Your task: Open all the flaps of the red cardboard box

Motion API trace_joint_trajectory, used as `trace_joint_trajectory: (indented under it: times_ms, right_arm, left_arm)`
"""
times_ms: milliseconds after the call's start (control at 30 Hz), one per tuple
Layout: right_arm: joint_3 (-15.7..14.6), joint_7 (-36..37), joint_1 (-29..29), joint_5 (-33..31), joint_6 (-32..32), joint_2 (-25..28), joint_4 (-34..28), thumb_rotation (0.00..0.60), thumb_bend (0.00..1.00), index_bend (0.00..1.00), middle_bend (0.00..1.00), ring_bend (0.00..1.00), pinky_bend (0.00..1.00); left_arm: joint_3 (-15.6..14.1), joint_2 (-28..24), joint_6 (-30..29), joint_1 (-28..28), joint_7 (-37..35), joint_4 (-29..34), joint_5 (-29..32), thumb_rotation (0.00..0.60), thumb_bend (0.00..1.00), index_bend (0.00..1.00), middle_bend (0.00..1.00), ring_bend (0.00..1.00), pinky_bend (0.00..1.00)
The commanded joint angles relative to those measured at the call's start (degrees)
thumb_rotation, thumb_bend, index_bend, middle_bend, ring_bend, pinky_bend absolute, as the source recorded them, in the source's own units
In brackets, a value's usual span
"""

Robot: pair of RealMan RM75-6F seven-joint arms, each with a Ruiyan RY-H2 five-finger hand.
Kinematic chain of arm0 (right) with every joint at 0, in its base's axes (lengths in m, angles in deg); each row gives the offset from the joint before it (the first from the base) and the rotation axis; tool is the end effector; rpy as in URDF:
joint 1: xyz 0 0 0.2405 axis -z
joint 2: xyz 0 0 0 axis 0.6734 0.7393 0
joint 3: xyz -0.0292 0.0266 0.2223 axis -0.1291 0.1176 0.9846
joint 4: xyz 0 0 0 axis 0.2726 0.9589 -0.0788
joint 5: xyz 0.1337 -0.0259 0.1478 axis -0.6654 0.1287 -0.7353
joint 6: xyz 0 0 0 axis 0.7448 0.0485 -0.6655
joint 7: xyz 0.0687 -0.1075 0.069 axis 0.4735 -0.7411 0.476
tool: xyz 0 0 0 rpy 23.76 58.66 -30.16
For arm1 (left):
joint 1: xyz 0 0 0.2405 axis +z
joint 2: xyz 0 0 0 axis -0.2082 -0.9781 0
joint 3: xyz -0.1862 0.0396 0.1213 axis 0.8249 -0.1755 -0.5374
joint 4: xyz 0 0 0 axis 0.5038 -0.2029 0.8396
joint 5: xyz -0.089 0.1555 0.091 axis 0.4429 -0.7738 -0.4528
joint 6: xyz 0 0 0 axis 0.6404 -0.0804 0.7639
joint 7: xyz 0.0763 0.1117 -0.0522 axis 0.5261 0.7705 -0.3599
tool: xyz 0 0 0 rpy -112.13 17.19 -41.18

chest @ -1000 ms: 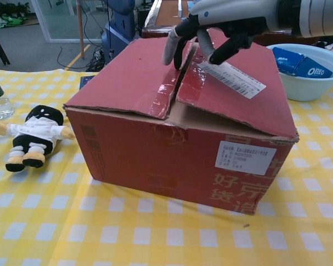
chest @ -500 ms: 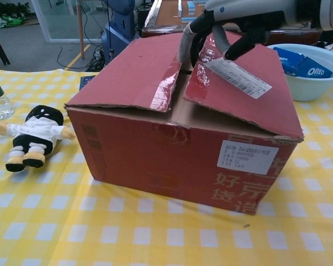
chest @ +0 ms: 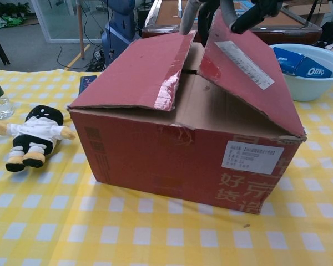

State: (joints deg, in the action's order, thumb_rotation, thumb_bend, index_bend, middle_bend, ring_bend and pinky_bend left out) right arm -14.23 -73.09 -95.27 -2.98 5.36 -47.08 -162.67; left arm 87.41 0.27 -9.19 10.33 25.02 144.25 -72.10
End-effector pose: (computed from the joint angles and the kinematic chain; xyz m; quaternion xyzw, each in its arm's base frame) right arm -0.0362 -0.3124 0.0984 0.8163 -0.2833 0.3967 0.3097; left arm -0.2682 0.1617 0.1780 -0.5814 -0.3764 -0.3514 0.6299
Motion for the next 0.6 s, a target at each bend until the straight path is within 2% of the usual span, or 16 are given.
trace_joint_trajectory:
  times_ms: [33, 167, 600]
  right_arm:
    - [0.49, 0.67, 1.07, 0.89, 1.42, 1.80, -1.24, 0.600, 1.00, 0.28, 0.44, 0.30, 0.05]
    - [1.00, 1.12, 2.38, 1.35, 3.03, 4.47, -3.02, 0.600, 1.00, 0.28, 0.48, 0.37, 0.06]
    - [1.81, 3.05, 7.89, 3.65, 8.08, 13.46, -8.60, 0.600, 1.00, 0.28, 0.51, 0.40, 0.06]
  left_arm:
    - [-0.02, -0.04, 0.41, -0.20, -0.08, 0.09, 0.11, 0.600, 0.36, 0.11, 0.00, 0.00, 0.00]
    - [0.10, 0.13, 0.70, -0.39, -0.08, 0.04, 0.41, 0.600, 0.36, 0.11, 0.00, 0.00, 0.00]
    - [0.23, -0.11, 0.60, -0.63, 0.09, 0.20, 0.19, 0.600, 0.36, 0.11, 0.00, 0.00, 0.00]
